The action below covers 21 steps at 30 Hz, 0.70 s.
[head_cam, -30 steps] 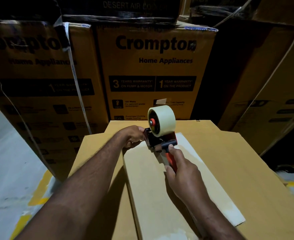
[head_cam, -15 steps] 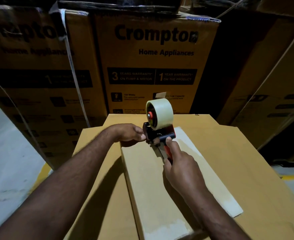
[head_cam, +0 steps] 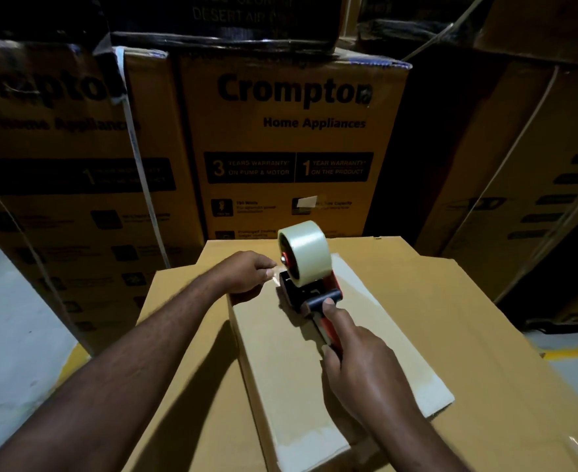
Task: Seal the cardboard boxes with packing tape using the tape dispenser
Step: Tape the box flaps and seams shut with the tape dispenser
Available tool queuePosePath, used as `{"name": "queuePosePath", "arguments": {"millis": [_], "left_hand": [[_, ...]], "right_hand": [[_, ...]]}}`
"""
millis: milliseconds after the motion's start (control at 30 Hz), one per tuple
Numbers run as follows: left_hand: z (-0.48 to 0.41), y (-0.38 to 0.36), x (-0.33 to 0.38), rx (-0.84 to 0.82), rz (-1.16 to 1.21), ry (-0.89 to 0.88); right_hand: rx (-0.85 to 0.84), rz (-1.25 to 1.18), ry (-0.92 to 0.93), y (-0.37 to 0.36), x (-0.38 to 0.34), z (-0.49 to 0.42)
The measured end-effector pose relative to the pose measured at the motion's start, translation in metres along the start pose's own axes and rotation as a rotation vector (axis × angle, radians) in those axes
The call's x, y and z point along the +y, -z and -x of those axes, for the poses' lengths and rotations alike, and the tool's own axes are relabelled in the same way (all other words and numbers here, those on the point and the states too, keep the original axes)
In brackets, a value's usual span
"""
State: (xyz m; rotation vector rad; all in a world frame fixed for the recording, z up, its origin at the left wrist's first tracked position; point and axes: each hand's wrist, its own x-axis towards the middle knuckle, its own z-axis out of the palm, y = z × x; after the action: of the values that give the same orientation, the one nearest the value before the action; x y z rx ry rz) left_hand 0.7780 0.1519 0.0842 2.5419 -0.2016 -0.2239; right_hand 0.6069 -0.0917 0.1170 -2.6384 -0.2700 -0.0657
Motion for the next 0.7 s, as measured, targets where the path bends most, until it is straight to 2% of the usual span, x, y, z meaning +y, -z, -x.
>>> {"name": "queuePosePath", "arguments": {"millis": [133, 200, 267, 400, 700], "left_hand": [[-0.018, 0.031, -0.016, 0.055, -0.122, 0.098], [-0.024, 0.044, -0.019, 0.133, -0.231, 0.167], [-0.025, 0.045, -0.021, 0.215, -0.285, 0.159], [-0.019, 0.018, -0.025, 0.208, -0.114, 0.085], [-0.024, 0.009, -0.022, 0.229, -0.194, 0.171]], "right_hand": [[0.045, 0.012, 0.027, -0.010, -0.022, -0.050], [0.036, 0.035, 0.027, -0.012, -0.033, -0.072], [0.016, 0.051, 0.019, -0.014, -0.038, -0.084], [0.004, 0.060, 0.014, -0.016, -0.032, -0.079], [-0.012, 0.052, 0.001, 0.004, -0.023, -0.050]]}}
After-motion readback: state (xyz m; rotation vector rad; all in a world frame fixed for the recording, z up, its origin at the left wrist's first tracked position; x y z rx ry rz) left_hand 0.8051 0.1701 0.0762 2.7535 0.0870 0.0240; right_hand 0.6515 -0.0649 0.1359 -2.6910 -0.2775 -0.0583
